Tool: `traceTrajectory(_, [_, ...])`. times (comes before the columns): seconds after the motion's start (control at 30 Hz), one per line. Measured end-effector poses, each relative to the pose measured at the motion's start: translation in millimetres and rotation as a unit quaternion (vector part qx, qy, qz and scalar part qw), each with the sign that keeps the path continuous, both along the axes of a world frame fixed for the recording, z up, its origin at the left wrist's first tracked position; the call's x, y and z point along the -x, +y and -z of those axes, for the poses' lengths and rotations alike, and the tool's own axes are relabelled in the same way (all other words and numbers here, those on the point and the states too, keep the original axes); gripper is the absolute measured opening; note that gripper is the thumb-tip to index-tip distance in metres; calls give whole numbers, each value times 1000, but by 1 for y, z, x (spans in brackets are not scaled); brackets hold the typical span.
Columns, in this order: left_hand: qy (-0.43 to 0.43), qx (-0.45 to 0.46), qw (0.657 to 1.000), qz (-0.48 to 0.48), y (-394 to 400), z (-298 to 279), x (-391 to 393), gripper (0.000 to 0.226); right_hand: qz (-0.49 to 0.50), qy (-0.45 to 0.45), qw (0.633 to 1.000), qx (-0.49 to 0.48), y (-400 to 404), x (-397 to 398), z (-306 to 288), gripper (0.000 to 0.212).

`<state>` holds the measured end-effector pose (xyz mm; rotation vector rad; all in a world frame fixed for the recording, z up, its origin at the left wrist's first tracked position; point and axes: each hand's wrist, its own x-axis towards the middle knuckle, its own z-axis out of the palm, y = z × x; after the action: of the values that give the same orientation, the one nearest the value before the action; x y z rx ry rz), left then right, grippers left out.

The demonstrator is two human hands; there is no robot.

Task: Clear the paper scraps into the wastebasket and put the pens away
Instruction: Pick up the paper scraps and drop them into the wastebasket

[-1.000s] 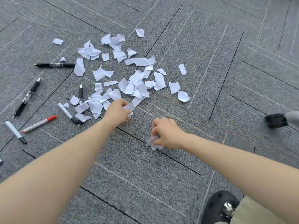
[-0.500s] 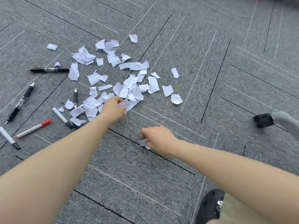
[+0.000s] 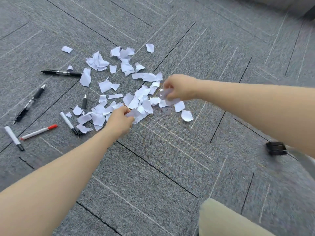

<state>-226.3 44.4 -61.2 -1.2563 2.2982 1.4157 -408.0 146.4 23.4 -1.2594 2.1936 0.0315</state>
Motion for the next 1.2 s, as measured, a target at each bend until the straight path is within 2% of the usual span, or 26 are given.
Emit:
traceTrajectory(0.13, [-6, 4, 1000, -9, 8, -5, -7, 12, 206, -126, 970, 7, 64, 13, 46, 15])
traceTrajectory(0.23, [-7, 14, 1000, 0, 12, 1, -12, 14, 292, -124, 948, 38, 99, 8, 99, 35])
traceTrajectory(0.27, [-10, 13, 1000, 0, 12, 3, -12, 18, 298, -94, 948, 66, 106, 6, 114, 38])
traceTrajectory(0.3, [-14, 9, 1000, -11, 12, 6, -11, 21, 296, -54, 949, 97, 111, 4, 125, 32])
traceTrajectory(0.37, [-18, 23, 998, -57, 10, 11, -6, 24, 291, 3, 946, 142, 114, -3, 133, 11])
traceTrajectory(0.5, [-35, 60, 995, -65, 18, 16, 13, 21, 291, 22, 946, 143, 112, -8, 130, 7])
traceTrajectory(0.57, [-31, 69, 996, -50, 29, 20, 23, 23, 290, 16, 947, 134, 109, -4, 127, 7])
traceTrajectory(0.73, [-29, 133, 989, -51, 45, 28, 37, 10, 308, -21, 945, 109, 105, 2, 122, 45])
traceTrajectory(0.8, [-45, 152, 986, -57, 44, 28, 41, 11, 312, -50, 946, 75, 102, 3, 119, 37])
traceTrajectory(0.87, [-64, 160, 983, -59, 45, 28, 45, 14, 294, -53, 953, 49, 100, 5, 115, 11])
traceTrajectory(0.93, [-78, 160, 983, -53, 46, 29, 46, 15, 277, -66, 956, 65, 100, 6, 116, 16])
traceTrajectory(1.0, [-84, 158, 983, -46, 46, 30, 46, 14, 304, -122, 938, 117, 97, 6, 111, 13])
traceTrajectory(1.07, [-82, 156, 983, -47, 45, 32, 44, 10, 368, -171, 895, 186, 89, 9, 107, 13])
traceTrajectory(1.13, [-92, 135, 985, -52, 43, 28, 44, 14, 401, -152, 881, 199, 79, 13, 112, 13])
traceTrajectory(1.2, [-107, 102, 988, -54, 41, 27, 45, 19, 382, -70, 907, 165, 71, 13, 121, 16])
